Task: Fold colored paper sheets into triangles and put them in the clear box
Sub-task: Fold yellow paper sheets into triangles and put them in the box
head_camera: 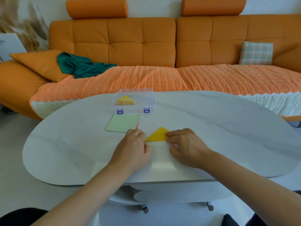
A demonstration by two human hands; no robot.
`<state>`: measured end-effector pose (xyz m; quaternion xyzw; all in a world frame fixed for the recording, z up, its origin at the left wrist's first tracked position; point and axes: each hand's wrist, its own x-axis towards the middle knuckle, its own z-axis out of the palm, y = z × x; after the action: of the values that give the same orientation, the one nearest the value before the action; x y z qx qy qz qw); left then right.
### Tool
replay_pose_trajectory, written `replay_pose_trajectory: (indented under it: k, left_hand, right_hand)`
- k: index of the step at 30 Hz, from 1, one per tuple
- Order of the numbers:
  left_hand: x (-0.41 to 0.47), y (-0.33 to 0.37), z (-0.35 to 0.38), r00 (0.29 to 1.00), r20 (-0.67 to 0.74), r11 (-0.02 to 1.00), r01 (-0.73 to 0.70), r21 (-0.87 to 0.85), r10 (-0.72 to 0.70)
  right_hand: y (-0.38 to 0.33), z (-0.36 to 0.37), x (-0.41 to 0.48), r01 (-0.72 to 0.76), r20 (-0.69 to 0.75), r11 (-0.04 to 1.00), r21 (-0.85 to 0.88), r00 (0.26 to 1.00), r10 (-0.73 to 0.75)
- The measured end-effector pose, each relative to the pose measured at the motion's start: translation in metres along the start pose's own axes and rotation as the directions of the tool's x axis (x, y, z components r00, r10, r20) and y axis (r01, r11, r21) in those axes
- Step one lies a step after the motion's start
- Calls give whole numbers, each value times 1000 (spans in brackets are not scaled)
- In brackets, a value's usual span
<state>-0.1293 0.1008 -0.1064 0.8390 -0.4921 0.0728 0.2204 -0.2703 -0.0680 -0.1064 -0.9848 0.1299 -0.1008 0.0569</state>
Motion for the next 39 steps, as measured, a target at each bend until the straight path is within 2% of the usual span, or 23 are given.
replay_pose_trajectory:
  k: [2, 4, 6, 11, 14, 18, 22, 28, 34, 39]
  left_hand:
    - [5, 5, 2, 988, -43, 989, -149, -22, 148]
    - [9, 9, 7, 967, 31, 965, -248, -83, 251]
    - [12, 8, 11, 965, 122, 969, -218, -120, 233]
    - [14, 5, 15, 973, 120, 976, -185, -115, 198]
    - [14, 5, 15, 969, 137, 979, -198, -55, 204]
    - [16, 7, 16, 962, 181, 977, -212, 14, 206]
    - [19, 7, 16, 953, 209, 972, -231, 37, 219]
    - [23, 4, 17, 961, 171, 975, -207, -75, 217]
    - [36, -7, 18, 968, 155, 967, -165, -193, 196]
    - [49, -15, 19, 970, 116, 959, -184, -214, 212]
  right_hand:
    - [-6, 4, 8, 8, 1, 1000, -12, 1000, -8]
    - [-11, 8, 14, 24, -5, 1000, -4, 1000, -24]
    - [-14, 10, 19, 28, 1, 1000, 3, 1000, -28]
    - [-12, 6, 19, 35, 43, 998, -55, 999, -32]
    - [-10, 1, 15, 28, -5, 992, -121, 1000, -29]
    - [0, -13, 9, -49, 85, 984, -170, 994, 64]
    - [8, -16, 1, -129, 30, 985, -117, 991, 134]
    - [15, -17, -3, -207, -38, 977, -57, 978, 205]
    - [17, -13, 1, -202, -91, 978, 53, 974, 206]
    - [14, -10, 14, -71, -66, 986, 149, 994, 82]
